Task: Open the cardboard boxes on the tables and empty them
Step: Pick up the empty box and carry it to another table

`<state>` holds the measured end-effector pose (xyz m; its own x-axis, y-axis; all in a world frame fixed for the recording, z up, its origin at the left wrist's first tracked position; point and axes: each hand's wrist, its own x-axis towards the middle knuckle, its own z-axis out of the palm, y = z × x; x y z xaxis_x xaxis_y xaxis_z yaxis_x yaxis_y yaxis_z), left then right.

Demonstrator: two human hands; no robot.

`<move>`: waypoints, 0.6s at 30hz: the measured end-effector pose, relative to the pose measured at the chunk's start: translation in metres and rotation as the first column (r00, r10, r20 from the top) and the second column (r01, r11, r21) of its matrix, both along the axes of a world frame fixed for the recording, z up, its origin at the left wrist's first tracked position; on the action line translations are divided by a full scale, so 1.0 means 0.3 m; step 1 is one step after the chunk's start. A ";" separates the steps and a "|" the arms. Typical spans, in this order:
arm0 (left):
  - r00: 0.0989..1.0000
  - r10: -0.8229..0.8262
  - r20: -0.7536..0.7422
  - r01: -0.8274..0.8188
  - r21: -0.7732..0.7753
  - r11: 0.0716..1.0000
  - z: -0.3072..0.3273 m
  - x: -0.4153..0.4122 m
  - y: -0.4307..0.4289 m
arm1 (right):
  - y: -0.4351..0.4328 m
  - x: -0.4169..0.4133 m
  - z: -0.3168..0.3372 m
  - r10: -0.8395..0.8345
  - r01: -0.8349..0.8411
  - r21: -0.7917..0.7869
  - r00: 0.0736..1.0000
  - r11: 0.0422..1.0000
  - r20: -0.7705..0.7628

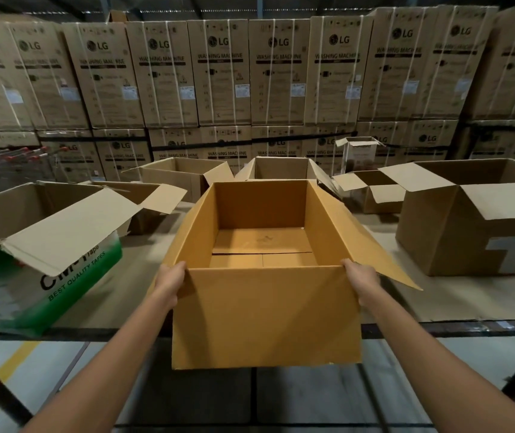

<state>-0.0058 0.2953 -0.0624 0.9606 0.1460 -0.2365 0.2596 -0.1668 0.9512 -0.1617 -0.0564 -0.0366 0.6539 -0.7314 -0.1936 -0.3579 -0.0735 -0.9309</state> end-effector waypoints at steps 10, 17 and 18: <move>0.827 -0.541 0.151 0.020 0.955 0.296 0.173 -0.120 -0.025 | 0.053 -0.016 0.176 0.111 -0.422 -0.776 0.900 0.470 -0.422; 0.744 -0.668 0.028 0.153 0.965 0.211 0.072 -0.126 -0.113 | 0.126 0.017 -0.011 0.180 -0.545 -0.801 0.838 0.249 -0.515; 0.741 -0.669 0.056 0.138 0.962 0.234 0.066 -0.129 -0.110 | 0.125 0.014 -0.020 0.167 -0.526 -0.811 0.851 0.256 -0.499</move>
